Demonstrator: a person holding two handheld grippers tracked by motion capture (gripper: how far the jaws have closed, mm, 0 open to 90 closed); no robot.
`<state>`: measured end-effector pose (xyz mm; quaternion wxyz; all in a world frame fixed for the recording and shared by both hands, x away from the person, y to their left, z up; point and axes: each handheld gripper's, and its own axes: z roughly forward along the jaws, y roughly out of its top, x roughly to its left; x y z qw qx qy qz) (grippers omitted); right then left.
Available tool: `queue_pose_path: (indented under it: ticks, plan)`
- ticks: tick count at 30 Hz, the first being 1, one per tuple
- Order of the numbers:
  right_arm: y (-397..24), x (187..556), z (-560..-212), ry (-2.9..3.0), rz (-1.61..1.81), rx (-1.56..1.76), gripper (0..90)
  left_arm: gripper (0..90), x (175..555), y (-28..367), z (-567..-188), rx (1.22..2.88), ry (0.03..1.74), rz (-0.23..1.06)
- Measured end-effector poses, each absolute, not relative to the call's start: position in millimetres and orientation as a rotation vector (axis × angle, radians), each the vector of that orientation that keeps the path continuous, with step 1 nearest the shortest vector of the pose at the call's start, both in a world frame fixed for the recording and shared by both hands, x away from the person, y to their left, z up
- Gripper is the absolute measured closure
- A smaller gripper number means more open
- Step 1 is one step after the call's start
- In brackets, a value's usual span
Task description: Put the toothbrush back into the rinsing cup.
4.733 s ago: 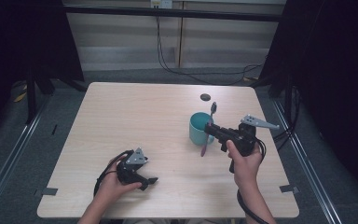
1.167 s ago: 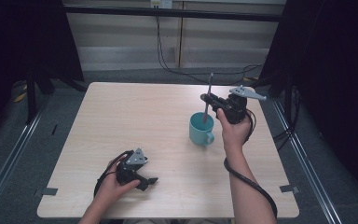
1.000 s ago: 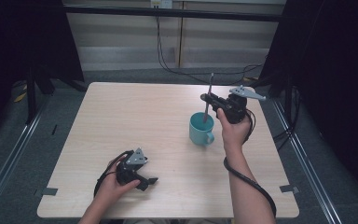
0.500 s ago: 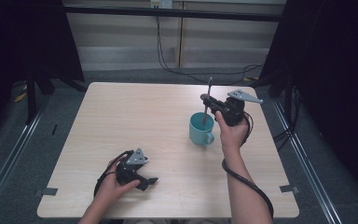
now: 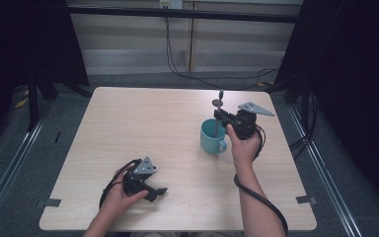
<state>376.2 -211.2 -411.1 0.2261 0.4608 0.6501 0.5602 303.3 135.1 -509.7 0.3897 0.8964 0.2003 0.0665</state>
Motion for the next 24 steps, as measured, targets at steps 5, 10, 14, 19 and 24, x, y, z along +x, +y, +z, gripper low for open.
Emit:
queue_pose_path:
  ticks: [5,10,14,19,24]
  plan:
    - [-213.0,374.7,-419.1,1.794,1.541,1.289,80.3,11.0,303.4,135.1,-509.7,2.279,0.509,0.17]
    - [-213.6,373.7,-425.8,1.798,1.538,1.305,80.3,11.0,303.3,135.0,-509.7,2.278,0.509,0.169]
    - [-214.0,372.4,-429.4,1.8,1.533,1.308,80.2,11.0,303.3,135.0,-509.7,2.279,0.509,0.168]
    - [-214.6,371.6,-433.0,1.806,1.527,1.312,80.1,11.0,303.3,135.1,-509.7,2.279,0.508,0.169]
    - [-215.7,371.1,-436.3,1.815,1.513,1.32,79.9,11.0,303.6,135.4,-509.5,2.286,0.501,0.171]
